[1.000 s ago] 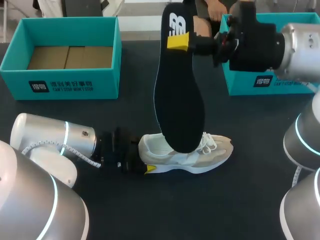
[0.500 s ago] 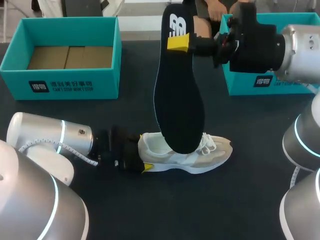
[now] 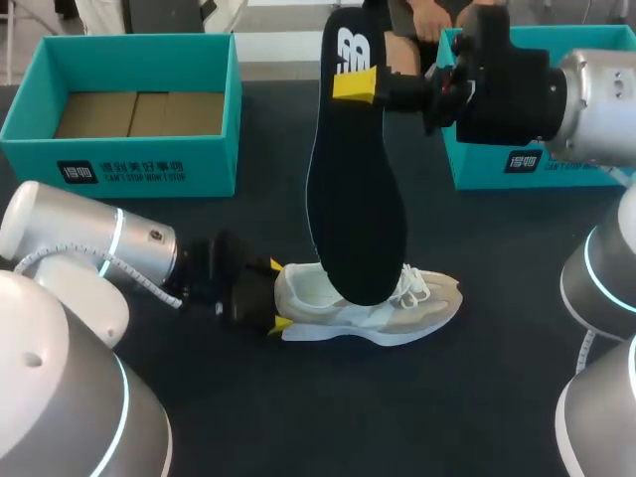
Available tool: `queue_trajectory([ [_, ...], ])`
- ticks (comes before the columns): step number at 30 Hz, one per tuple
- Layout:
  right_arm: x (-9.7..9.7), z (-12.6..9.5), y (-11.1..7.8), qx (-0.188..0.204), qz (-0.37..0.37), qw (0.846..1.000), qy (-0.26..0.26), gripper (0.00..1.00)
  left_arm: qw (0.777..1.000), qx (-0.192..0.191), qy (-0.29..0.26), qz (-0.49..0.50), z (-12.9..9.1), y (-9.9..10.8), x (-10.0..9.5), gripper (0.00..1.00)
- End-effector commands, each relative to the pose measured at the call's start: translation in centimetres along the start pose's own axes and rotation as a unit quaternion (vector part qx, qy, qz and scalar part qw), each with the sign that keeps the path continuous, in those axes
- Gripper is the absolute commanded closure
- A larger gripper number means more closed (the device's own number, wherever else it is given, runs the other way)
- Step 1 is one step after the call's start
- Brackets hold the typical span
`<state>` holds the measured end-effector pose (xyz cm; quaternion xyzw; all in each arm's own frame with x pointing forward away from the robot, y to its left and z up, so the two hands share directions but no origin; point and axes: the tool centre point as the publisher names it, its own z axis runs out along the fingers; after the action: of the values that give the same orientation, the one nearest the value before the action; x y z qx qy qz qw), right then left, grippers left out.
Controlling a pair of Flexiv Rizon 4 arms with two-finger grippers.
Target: Take the shoe out of the shoebox, open the shoe tongue, remove and reinsert the insole, then place the shoe into the shoebox
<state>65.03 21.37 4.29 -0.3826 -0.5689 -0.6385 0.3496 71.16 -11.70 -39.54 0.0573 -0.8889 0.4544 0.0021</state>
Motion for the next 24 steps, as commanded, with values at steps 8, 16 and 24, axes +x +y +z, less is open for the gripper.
queue_trajectory([
  [8, 0.0, 0.3, 0.0, -0.001, 0.001, 1.0, -0.002, 1.0, 0.998, -0.041, 0.008, 0.038, -2.2, -1.3, 0.8, 0.0],
  [16, 0.0, 0.3, 0.0, -0.001, 0.001, 1.0, -0.002, 1.0, 0.99, -0.12, -0.013, 0.074, -3.4, -2.5, 1.0, 0.0],
  [24, 0.0, 0.3, 0.0, -0.001, 0.001, 1.0, -0.002, 1.0, 0.979, -0.185, -0.027, 0.079, -4.5, -4.2, -0.2, 0.0],
])
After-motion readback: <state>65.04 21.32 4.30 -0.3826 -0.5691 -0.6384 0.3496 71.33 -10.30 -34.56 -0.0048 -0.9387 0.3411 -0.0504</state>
